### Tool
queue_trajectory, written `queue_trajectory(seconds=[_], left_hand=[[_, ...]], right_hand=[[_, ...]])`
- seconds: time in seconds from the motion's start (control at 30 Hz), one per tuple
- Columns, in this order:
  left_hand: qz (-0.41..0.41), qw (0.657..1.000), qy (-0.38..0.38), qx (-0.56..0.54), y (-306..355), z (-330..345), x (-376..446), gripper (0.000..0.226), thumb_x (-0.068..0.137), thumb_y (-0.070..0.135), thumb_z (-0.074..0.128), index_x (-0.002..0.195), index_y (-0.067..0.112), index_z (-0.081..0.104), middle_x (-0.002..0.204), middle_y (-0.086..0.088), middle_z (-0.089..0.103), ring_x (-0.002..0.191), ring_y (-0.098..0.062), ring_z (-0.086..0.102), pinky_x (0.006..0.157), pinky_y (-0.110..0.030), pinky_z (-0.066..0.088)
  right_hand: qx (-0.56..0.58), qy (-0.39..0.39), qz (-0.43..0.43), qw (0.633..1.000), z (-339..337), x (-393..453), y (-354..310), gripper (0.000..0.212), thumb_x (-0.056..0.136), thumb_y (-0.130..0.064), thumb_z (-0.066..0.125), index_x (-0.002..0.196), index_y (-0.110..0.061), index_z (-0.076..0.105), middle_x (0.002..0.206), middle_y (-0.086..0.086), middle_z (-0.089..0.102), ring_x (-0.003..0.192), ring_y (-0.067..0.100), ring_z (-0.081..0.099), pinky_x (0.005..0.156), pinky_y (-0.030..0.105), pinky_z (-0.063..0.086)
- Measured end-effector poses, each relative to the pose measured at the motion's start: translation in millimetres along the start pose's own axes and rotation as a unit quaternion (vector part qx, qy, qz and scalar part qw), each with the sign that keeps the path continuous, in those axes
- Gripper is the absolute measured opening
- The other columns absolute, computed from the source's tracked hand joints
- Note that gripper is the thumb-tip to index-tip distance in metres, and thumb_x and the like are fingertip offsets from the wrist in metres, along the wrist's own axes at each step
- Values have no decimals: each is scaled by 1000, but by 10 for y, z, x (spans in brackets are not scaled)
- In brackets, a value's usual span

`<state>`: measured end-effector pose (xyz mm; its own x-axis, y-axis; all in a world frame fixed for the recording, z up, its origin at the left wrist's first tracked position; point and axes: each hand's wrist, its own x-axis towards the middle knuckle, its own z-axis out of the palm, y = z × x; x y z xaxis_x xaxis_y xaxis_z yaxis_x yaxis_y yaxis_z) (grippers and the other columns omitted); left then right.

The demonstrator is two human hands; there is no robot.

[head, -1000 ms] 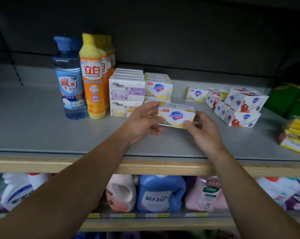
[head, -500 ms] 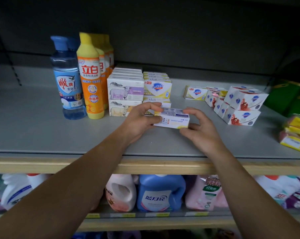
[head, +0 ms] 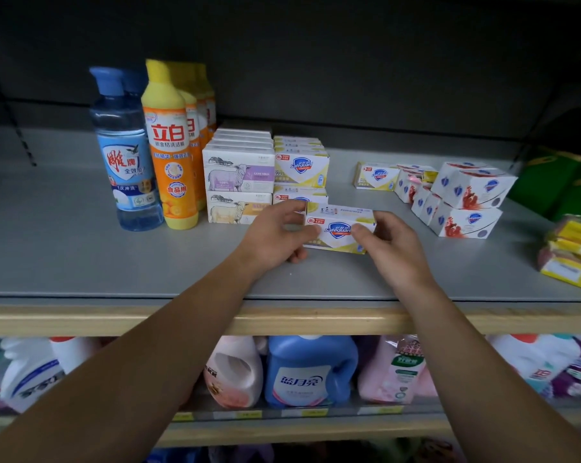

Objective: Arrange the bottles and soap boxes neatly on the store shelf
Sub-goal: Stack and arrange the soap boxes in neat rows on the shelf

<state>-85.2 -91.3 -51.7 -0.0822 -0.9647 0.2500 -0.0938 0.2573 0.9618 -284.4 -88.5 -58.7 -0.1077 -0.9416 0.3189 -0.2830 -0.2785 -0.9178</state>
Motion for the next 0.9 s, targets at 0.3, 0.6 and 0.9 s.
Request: queue_trajectory(seconds=[0.3, 0.6, 0.9], left_hand=[[6, 992, 42, 118, -30, 33, -7, 45, 84, 16, 74, 127, 19, 61, 118, -3, 66, 63, -16, 69, 61, -26, 56], [49, 900, 6, 434, 136, -445, -88, 41, 85, 35, 68, 123, 20, 63, 120, 2, 67, 97, -17, 65, 80, -20, 39], [3, 836, -30, 548, -81, -586, -152, 50, 90, 49, 52, 133, 24, 55, 134, -8, 59, 125, -30, 48, 102, -40, 43]], right_hand=[[-11, 0, 1, 1000, 0, 36, 21, 41, 84, -16, 73, 122, -24, 60, 103, -21, 63, 88, -10, 61, 72, 8, 48], [-46, -19, -13, 999, 6, 33, 17, 49, 82, -20, 75, 127, -25, 58, 115, -9, 61, 96, -1, 61, 76, 9, 48], [-275, -5, -179, 945, 95, 18, -106, 44, 79, -17, 71, 122, -20, 62, 121, -1, 59, 113, 22, 54, 98, 29, 41]])
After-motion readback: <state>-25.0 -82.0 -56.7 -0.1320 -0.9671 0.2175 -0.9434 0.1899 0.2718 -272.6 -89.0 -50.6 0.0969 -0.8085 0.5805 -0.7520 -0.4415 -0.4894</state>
